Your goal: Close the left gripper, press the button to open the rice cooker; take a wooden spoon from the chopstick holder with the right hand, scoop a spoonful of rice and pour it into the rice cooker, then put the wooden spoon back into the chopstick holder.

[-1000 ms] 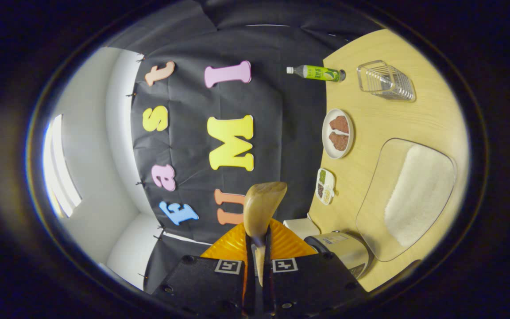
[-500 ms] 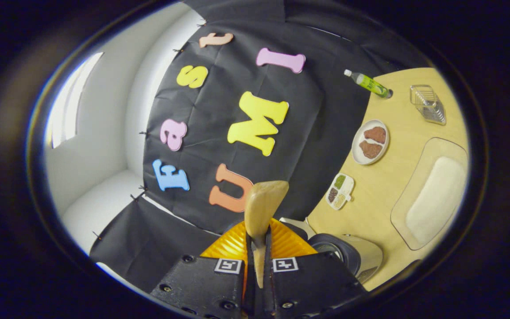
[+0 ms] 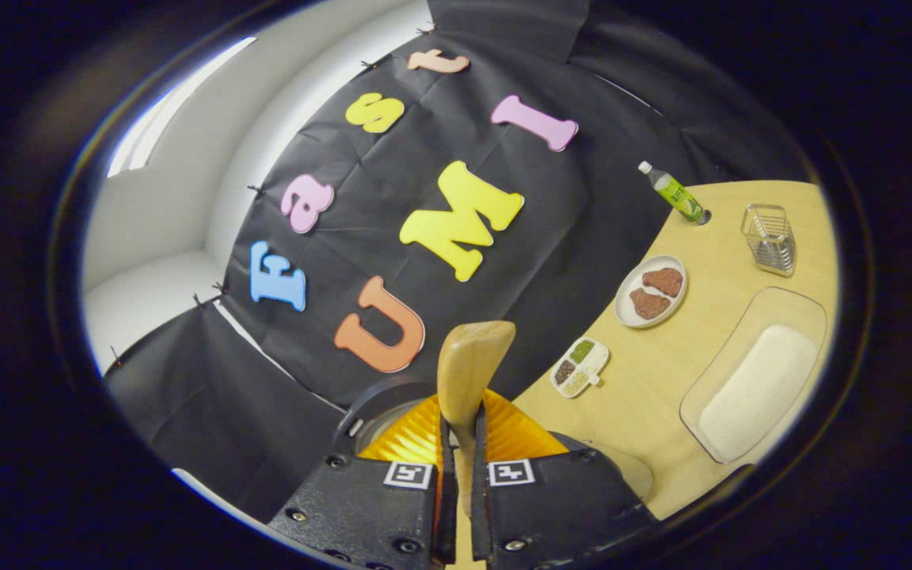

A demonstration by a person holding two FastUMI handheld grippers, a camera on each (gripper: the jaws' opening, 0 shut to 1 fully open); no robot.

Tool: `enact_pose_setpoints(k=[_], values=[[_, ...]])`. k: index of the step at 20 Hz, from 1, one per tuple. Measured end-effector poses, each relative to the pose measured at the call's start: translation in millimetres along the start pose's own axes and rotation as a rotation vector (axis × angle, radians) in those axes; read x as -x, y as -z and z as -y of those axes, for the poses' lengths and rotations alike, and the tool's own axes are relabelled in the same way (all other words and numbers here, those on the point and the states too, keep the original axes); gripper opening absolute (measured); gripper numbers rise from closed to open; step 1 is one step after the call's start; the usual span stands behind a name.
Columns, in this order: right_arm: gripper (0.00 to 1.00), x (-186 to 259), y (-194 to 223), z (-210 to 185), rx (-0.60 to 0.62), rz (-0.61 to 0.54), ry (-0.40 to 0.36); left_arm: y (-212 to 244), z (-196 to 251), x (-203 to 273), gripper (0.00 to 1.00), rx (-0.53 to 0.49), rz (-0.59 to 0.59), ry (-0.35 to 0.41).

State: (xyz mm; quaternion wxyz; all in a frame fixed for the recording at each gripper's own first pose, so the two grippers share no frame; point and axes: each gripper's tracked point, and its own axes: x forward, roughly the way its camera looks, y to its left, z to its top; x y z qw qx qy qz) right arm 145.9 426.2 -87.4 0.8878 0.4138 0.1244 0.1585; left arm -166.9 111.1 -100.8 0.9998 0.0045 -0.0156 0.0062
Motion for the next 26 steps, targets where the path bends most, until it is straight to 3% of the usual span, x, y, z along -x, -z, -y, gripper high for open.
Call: enact_pose_setpoints(k=[4,8,20,26], values=[[0.12,-8.6,19.9,-6.6,0.112,-0.034,0.045,5.6,-1.9,0.4,0.94,0.004,0.0,0.008],[0.13,-13.1,34.8,-19.0,0.285,-0.045,0.06,7.8,-19.6,1.6,0.95,-0.004,-0.003,-0.036],[0.12,-12.7,63.8,-47.0,0.788,-0.049,-0.012,3.9,-21.8,5.4,0.95,0.031,0.016,-0.023],[0.13,0.7,62.9,-53.9,0.996,0.031,-0.041,5.0,-17.4,6.0,0.95,0.018,0.009,-0.002]])
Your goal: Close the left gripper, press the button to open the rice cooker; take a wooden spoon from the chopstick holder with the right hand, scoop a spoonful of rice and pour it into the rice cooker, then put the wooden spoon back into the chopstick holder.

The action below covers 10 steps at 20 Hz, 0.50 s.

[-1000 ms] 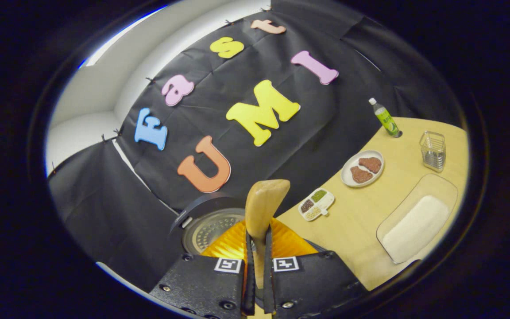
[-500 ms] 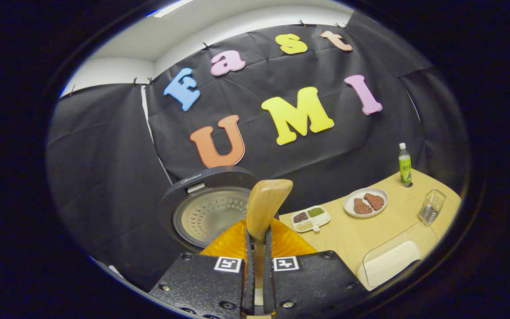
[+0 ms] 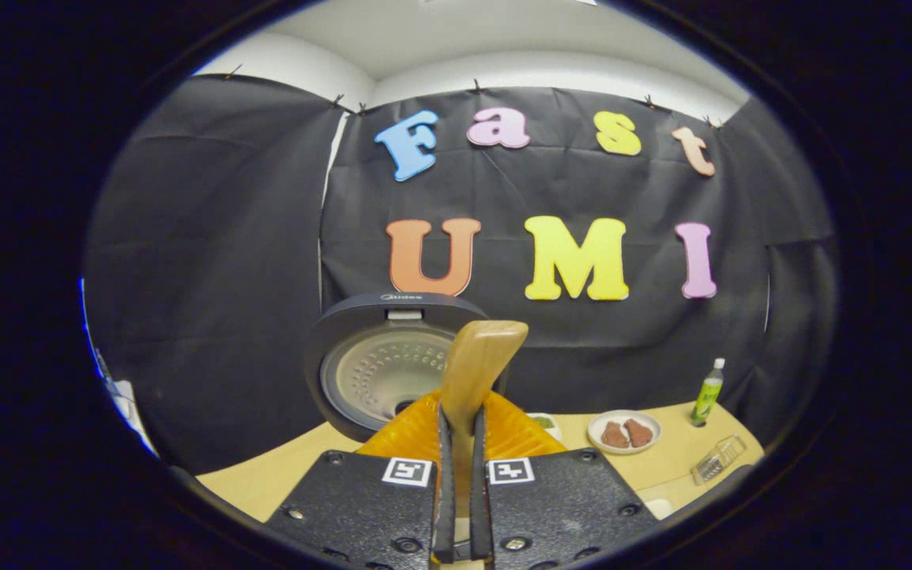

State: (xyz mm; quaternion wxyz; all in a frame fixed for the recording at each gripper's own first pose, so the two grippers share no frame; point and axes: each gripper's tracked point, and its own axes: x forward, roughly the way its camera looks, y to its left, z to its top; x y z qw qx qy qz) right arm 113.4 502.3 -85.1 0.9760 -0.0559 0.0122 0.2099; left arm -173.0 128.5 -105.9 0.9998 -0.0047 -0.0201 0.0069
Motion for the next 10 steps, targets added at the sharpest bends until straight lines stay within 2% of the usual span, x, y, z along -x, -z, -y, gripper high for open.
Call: enact_pose_setpoints(k=[3,8,10], values=[[0.13,0.5,3.7,-2.7,0.05,0.009,-0.015,-0.8,-3.8,-4.9,0.95,0.005,0.009,-0.032],[0.13,-3.4,14.3,4.3,0.196,0.015,-0.041,2.1,10.3,-7.4,0.95,0.003,0.008,-0.012],[0.13,-0.7,23.4,19.4,0.194,0.011,-0.03,5.1,19.7,-12.4,0.94,0.004,0.01,0.006]])
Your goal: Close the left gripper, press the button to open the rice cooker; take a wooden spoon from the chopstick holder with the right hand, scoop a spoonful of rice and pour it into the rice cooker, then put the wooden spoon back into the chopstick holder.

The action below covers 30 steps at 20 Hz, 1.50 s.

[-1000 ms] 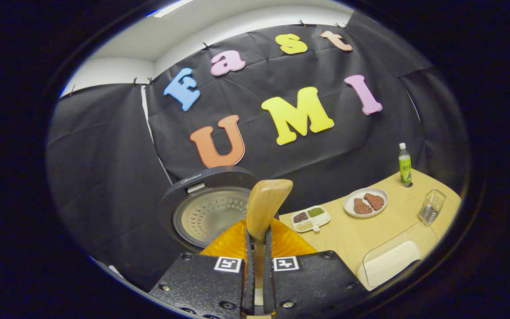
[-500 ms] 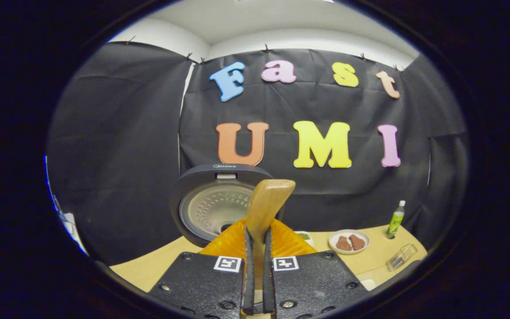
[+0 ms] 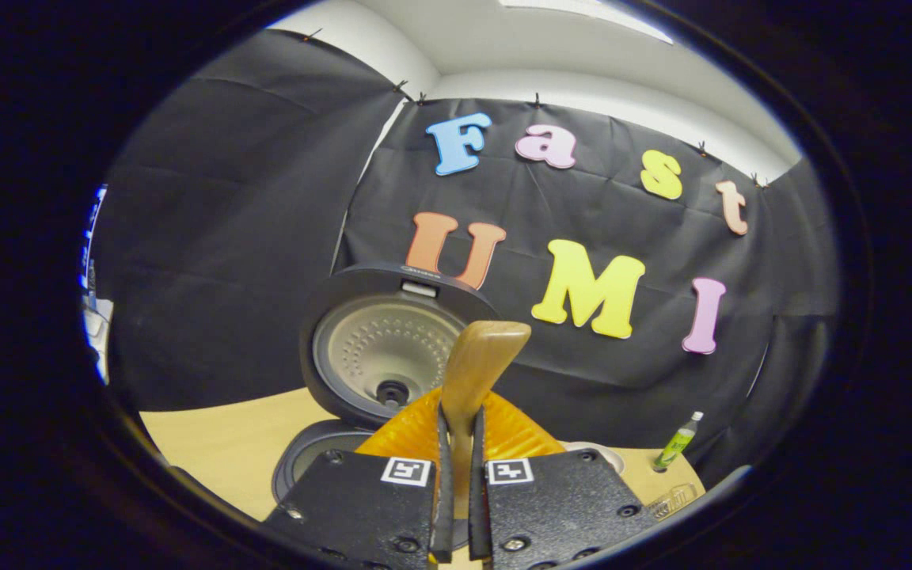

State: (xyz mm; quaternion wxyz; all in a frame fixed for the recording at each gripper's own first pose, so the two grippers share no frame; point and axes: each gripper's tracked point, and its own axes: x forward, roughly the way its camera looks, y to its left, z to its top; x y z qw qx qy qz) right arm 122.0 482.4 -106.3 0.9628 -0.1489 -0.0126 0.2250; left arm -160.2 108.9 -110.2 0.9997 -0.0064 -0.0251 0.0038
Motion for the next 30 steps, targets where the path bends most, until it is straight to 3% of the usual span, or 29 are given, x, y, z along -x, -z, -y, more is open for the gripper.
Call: enact_pose_setpoints(k=[6,10,21,26,30], values=[[0.13,7.5,17.0,72.8,-0.107,-0.027,0.062,5.2,31.0,-8.9,0.95,-0.034,-0.021,0.027],[0.13,20.8,35.4,148.2,-0.206,-0.028,0.145,-8.5,58.7,-12.4,0.94,-0.045,0.02,0.063],[0.14,59.2,99.8,353.6,-0.262,-0.083,0.352,-8.2,107.4,-27.0,0.94,-0.036,0.045,0.105],[0.14,60.5,125.9,407.9,-0.245,-0.104,0.376,-9.8,115.4,-35.9,0.94,-0.049,0.057,0.099],[0.14,52.6,154.0,429.2,-0.257,-0.129,0.378,-9.3,126.4,-40.3,0.95,-0.062,0.043,0.126]])
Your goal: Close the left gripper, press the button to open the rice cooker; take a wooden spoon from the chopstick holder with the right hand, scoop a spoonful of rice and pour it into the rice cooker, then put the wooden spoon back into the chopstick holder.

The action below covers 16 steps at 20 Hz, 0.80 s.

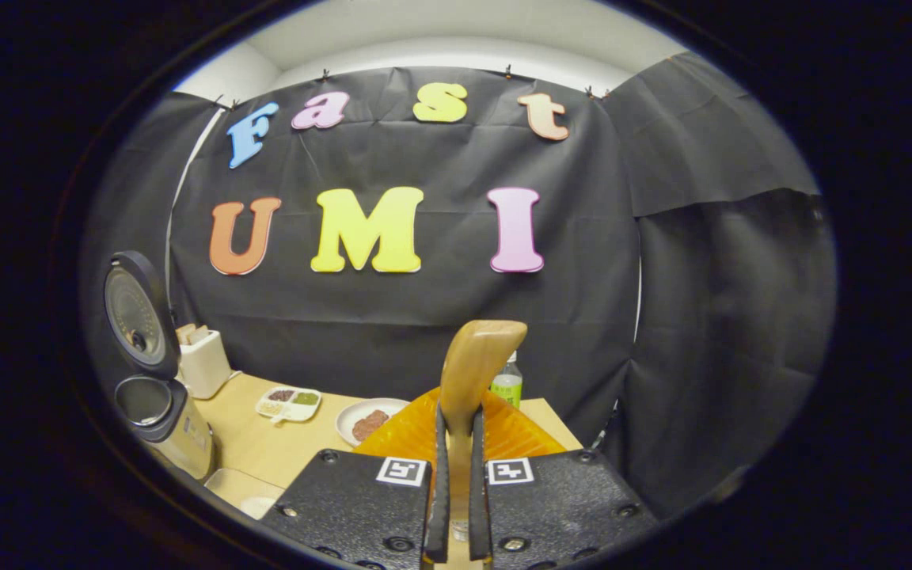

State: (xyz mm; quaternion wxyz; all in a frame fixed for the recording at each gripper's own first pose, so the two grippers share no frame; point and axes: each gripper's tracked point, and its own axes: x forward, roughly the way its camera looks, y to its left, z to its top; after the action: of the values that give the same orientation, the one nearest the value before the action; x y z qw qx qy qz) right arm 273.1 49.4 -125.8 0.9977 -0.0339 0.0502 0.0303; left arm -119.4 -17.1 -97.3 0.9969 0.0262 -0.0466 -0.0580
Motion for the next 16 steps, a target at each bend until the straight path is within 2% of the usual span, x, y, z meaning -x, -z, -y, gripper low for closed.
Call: enact_pose_setpoints(k=[7,12,16], values=[[0.16,-21.9,24.6,12.1,-0.017,-0.017,-0.007,2.3,10.9,-14.7,0.94,-0.067,-0.002,-0.005],[0.16,-30.8,45.6,19.0,-0.091,-0.051,-0.004,12.7,14.4,-25.6,0.96,-0.029,-0.036,0.016],[0.17,-33.2,56.7,15.4,-0.144,-0.083,-0.02,13.4,9.8,-27.2,0.96,-0.02,-0.043,0.003]])
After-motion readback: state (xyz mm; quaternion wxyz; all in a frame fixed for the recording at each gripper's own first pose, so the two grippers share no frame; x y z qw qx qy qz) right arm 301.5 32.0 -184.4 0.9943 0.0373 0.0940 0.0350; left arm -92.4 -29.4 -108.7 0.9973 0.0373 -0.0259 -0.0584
